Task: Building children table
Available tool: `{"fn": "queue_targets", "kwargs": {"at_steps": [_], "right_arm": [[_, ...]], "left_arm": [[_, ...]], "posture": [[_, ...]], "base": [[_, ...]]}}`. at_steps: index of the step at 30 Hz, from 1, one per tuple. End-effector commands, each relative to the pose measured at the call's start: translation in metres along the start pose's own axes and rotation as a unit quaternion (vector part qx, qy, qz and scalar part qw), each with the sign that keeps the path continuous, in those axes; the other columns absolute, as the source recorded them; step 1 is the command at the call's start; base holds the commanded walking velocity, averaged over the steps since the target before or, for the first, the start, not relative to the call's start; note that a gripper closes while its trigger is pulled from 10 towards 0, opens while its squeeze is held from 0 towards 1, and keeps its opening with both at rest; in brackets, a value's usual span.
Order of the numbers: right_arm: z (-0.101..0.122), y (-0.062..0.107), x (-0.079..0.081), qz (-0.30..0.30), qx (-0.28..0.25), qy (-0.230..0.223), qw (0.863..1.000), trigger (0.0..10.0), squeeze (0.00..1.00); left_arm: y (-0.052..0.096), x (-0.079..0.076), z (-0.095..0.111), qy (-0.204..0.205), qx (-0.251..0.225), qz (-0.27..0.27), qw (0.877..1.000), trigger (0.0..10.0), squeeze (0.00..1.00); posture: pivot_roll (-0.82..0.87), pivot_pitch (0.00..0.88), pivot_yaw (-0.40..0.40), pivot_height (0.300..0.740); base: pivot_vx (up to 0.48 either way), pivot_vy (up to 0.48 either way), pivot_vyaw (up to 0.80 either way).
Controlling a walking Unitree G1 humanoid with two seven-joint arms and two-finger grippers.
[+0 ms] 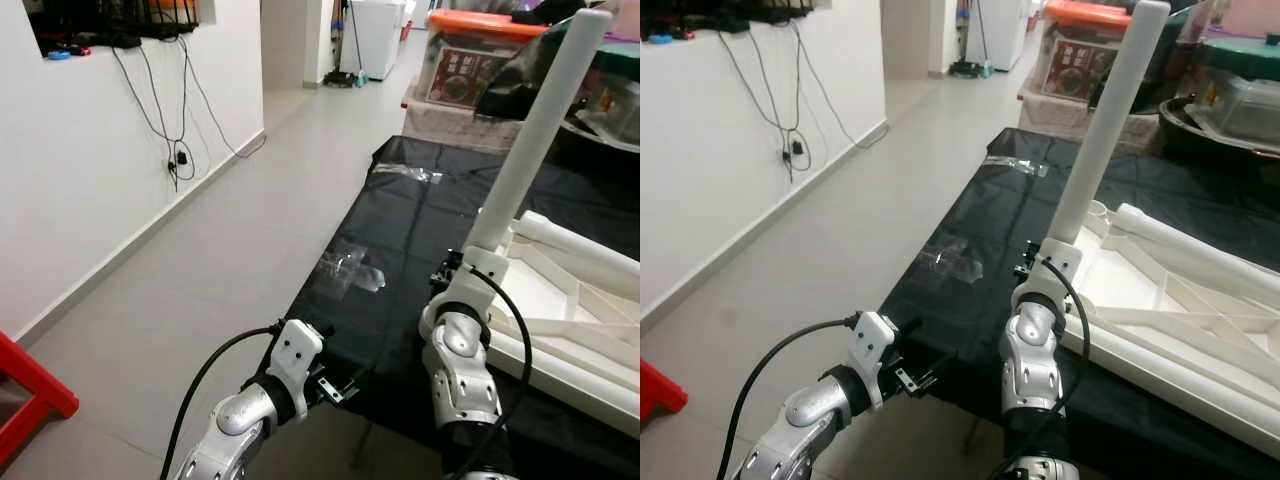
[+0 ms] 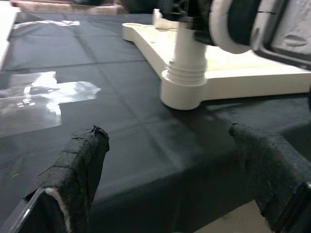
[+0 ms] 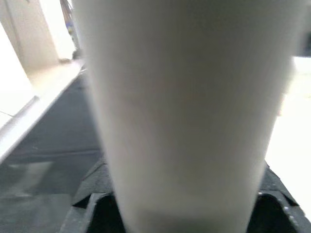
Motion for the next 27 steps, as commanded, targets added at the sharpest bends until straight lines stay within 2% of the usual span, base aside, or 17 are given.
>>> {"fn": "queue_targets", "kwargs": {"at_steps": [1, 4, 5, 7, 8, 13, 14, 15, 16, 17, 18, 19, 20, 21, 22, 24, 27], "right_arm": [[-0.006, 0.002, 0.01, 0.031, 0.007, -0.023, 0.999, 10.0, 1.0], [0.004, 0.0, 0.012, 0.06, -0.019, -0.02, 0.998, 10.0, 1.0], [0.007, -0.001, 0.011, 0.066, -0.031, -0.014, 0.997, 10.0, 0.0], [0.013, -0.003, 0.012, 0.128, -0.032, -0.051, 0.99, 10.0, 0.0], [0.013, -0.003, 0.012, 0.128, -0.032, -0.051, 0.99, 10.0, 0.0], [0.018, -0.007, 0.01, 0.282, -0.015, -0.059, 0.958, 10.0, 0.0], [0.016, -0.003, 0.013, 0.361, 0.009, -0.033, 0.932, 10.0, 0.0], [0.016, -0.003, 0.013, 0.361, 0.009, -0.033, 0.932, 10.0, 0.0], [0.01, 0.002, 0.018, 0.436, 0.04, -0.001, 0.899, 10.0, 0.0], [0.01, 0.002, 0.018, 0.436, 0.04, -0.001, 0.899, 10.0, 0.0], [0.006, 0.01, 0.023, 0.509, 0.066, 0.021, 0.858, 10.0, 0.0], [0.006, 0.01, 0.023, 0.509, 0.066, 0.021, 0.858, 10.0, 0.0], [0.004, 0.017, 0.027, 0.556, 0.081, 0.034, 0.827, 10.0, 0.0], [0.004, 0.017, 0.027, 0.556, 0.081, 0.034, 0.827, 10.0, 0.0], [0.004, 0.022, 0.034, 0.6, 0.091, 0.042, 0.794, 10.0, 0.0], [0.006, 0.029, 0.047, 0.65, 0.097, 0.045, 0.752, 10.0, 0.0], [0.005, 0.032, 0.053, 0.669, 0.1, 0.043, 0.735, 10.0, 0.0]], "left_arm": [[-0.001, 0.0, -0.003, -0.005, 0.005, -0.002, 1.0, 10.0, 0.0], [-0.002, 0.0, -0.004, -0.004, 0.006, -0.003, 1.0, 10.0, 0.0], [-0.002, 0.0, -0.004, -0.004, 0.006, -0.003, 1.0, 10.0, 0.0], [-0.002, 0.0, -0.004, -0.004, 0.006, -0.004, 1.0, 10.0, 0.0], [-0.002, 0.0, -0.004, -0.004, 0.006, -0.004, 1.0, 10.0, 0.0], [-0.003, 0.002, -0.004, -0.005, 0.006, -0.002, 1.0, 10.0, 0.0], [-0.004, 0.002, -0.004, -0.005, 0.006, -0.002, 1.0, 10.0, 0.0], [-0.004, 0.002, -0.004, -0.005, 0.006, -0.002, 1.0, 10.0, 0.0], [-0.005, 0.003, -0.004, -0.005, 0.006, -0.002, 1.0, 10.0, 0.0], [-0.005, 0.003, -0.004, -0.005, 0.006, -0.002, 1.0, 10.0, 0.0], [-0.005, 0.003, -0.004, -0.005, 0.005, -0.002, 1.0, 10.0, 0.0], [-0.005, 0.003, -0.004, -0.005, 0.005, -0.002, 1.0, 10.0, 0.0], [-0.005, 0.003, -0.004, -0.005, 0.005, -0.002, 1.0, 10.0, 0.0], [-0.005, 0.003, -0.004, -0.005, 0.005, -0.002, 1.0, 10.0, 0.0], [-0.005, 0.004, -0.004, -0.006, 0.005, -0.001, 1.0, 10.0, 0.0], [-0.005, 0.004, -0.004, -0.007, 0.006, 0.0, 1.0, 10.0, 0.0], [-0.005, 0.004, -0.005, -0.007, 0.006, 0.001, 1.0, 10.0, 0.0]], "posture": [[0.11, 0.0, -0.076, 0.74], [0.11, 0.0, -0.074, 0.74], [0.11, 0.0, -0.074, 0.74], [0.11, 0.0, -0.074, 0.74], [0.11, 0.0, -0.074, 0.74], [0.1, 0.0, -0.07, 0.74], [0.1, 0.0, -0.071, 0.74], [0.1, 0.0, -0.071, 0.74], [0.11, 0.0, -0.073, 0.74], [0.11, 0.0, -0.073, 0.74], [0.11, 0.0, -0.076, 0.74], [0.11, 0.0, -0.076, 0.74], [0.11, 0.0, -0.076, 0.74], [0.11, 0.0, -0.076, 0.74], [0.12, 0.0, -0.078, 0.74], [0.12, 0.0, -0.078, 0.74], [0.12, 0.0, -0.078, 0.74]], "base": [[0.0, 0.0, 0.0], [0.0, 0.0, 0.0], [0.0, 0.0, 0.0], [0.0, 0.0, 0.0], [0.0, 0.0, 0.0], [0.0, 0.0, 0.0], [0.0, 0.0, 0.0], [0.0, 0.0, 0.0], [0.0, 0.0, 0.0], [0.0, 0.0, 0.0], [0.0, 0.0, 0.0], [0.0, 0.0, 0.0], [0.0, 0.0, 0.0], [0.0, 0.0, 0.0], [0.0, 0.0, 0.0], [0.0, 0.0, 0.0], [0.0, 0.0, 0.0]]}}
Point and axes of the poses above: a point about 5 cm out from each wrist's last joint towards the gripper, its own y axis pointing back from the gripper into the wrist, its own z axis along the axis of the wrist's last joint, x = y × z, the point moved 3 cm from there along -y, pointing out of the wrist towards the gripper, and after that the axes turned 3 degrees about y, right-handed, at the moved point
